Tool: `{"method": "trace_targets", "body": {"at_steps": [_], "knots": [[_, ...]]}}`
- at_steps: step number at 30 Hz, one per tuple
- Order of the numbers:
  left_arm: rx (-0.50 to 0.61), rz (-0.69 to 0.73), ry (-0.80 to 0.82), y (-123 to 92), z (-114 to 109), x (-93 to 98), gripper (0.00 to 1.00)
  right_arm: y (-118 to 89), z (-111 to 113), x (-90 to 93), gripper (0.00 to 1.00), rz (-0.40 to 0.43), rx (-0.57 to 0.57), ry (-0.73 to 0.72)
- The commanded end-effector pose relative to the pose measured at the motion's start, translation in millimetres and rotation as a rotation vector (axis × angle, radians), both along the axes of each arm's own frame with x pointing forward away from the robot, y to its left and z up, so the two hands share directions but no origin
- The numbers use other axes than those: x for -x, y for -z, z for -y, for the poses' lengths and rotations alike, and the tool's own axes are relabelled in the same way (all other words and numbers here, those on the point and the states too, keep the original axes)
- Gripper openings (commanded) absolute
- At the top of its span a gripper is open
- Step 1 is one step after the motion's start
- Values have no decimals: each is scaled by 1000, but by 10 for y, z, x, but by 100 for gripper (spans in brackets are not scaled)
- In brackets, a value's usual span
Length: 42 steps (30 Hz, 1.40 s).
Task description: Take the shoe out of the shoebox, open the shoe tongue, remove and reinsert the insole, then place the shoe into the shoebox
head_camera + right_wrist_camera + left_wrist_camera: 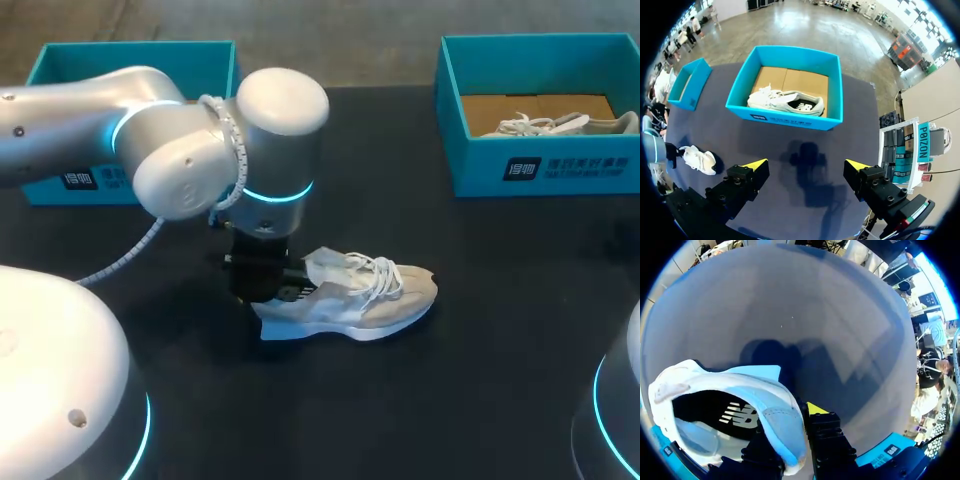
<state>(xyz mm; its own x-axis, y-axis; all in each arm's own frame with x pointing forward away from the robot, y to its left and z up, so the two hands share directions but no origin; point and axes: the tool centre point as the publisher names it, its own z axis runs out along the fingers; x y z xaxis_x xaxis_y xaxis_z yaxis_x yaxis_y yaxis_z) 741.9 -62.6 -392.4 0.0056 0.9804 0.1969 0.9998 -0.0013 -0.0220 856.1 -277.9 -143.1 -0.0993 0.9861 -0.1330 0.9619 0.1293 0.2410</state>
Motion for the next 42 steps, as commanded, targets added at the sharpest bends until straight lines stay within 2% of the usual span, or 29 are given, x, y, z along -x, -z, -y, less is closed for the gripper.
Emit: {"method": "trace_targets", "body": {"at_steps": [1,2,9,17,27,36,38,40,42], "knots": [[10,-6,-4,114,46,-22,85,3,-3,-4,100,0,1,1],[20,-8,-2,96,45,-18,100,3,-3,-4,100,0,1,1],[71,14,-18,-88,51,-7,100,3,-3,-4,100,0,1,1],[174,56,-88,-426,37,-28,100,3,-3,-4,100,0,1,1],[386,53,-384,-688,-149,-35,100,3,-3,-4,100,0,1,1],[550,15,-641,-779,-327,53,100,3,-3,-4,100,0,1,1],[617,-35,-698,-769,-393,69,100,3,-3,-4,100,0,1,1],[614,-12,-730,-780,-440,88,100,3,-3,-4,100,0,1,1],[657,-51,-772,-771,-498,99,100,3,-3,-4,100,0,1,1]]}}
